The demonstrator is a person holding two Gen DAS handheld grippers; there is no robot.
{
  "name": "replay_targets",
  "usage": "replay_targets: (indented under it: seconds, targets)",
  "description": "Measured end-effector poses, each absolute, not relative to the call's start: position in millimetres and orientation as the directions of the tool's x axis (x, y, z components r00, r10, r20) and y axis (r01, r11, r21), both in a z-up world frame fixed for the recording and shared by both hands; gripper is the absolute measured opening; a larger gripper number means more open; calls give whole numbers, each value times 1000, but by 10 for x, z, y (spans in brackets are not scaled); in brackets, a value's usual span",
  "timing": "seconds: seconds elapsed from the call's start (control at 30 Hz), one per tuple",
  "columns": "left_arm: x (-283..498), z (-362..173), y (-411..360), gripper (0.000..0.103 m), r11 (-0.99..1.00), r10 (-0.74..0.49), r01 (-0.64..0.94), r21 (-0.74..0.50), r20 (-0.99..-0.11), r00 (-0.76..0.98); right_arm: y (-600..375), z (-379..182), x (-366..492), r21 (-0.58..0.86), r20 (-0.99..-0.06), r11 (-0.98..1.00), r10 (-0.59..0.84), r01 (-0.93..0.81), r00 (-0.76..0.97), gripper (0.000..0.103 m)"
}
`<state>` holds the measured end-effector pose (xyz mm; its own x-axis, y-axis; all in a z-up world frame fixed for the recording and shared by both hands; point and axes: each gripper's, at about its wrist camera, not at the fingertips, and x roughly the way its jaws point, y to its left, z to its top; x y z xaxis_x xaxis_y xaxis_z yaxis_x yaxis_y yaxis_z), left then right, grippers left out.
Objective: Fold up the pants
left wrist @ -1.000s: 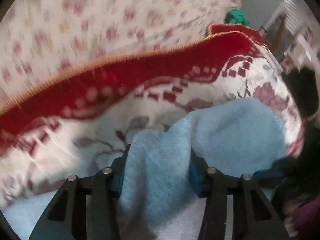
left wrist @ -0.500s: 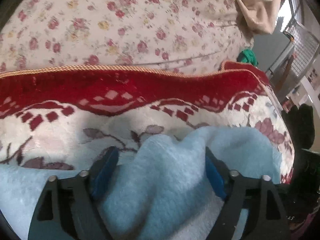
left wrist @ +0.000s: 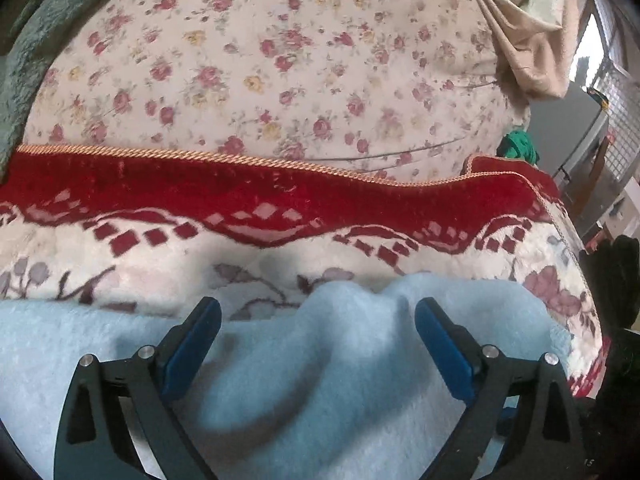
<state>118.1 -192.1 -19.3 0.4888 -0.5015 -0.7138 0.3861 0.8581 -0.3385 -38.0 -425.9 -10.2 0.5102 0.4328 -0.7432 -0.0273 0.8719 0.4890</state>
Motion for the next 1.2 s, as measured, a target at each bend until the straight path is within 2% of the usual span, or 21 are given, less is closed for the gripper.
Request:
replay_targets:
  seconds: [0.17, 0.3, 0.7, 0.93, 1.0, 1.03, 1.07, 1.1, 1.2]
  targets:
    - [1073, -194, -1632, 97, 882, -466, 322, -344, -736, 490, -4137, 9, -404, 473, -735, 878, 441, -76, 515, 8]
    - [886, -147, -1453, 97, 914, -397, 301, -270, -747, 534, -3991, 25, -358, 492, -723, 866, 461, -86, 514, 8]
    - [546, -17, -875, 97, 959, -283, 196, -205, -745, 605, -3302, 31, -185, 488, -717, 851, 517, -192, 467, 8]
    - [396, 90, -309, 97, 972, -228, 99, -215, -738, 635, -2938, 29, -54, 504, -707, 826, 562, -250, 430, 10]
    - [336, 119, -32, 97, 973, -202, 46, -226, -736, 646, -2859, 40, -13, 520, -699, 813, 581, -262, 416, 18]
    - [311, 128, 67, 97, 973, -191, 25, -231, -735, 651, -2791, 54, 21, 530, -693, 803, 595, -273, 406, 46]
    - [274, 139, 220, 97, 972, -175, -6, -237, -732, 658, -2739, 72, 47, 540, -685, 793, 608, -282, 402, 90]
    - [235, 147, 361, 97, 970, -158, -34, -241, -731, 664, -2696, 90, 70, 551, -674, 783, 621, -288, 400, 102]
    - [134, 151, 811, 97, 960, -103, -124, -251, -730, 676, -2447, 164, 182, 548, -675, 767, 641, -333, 366, 102]
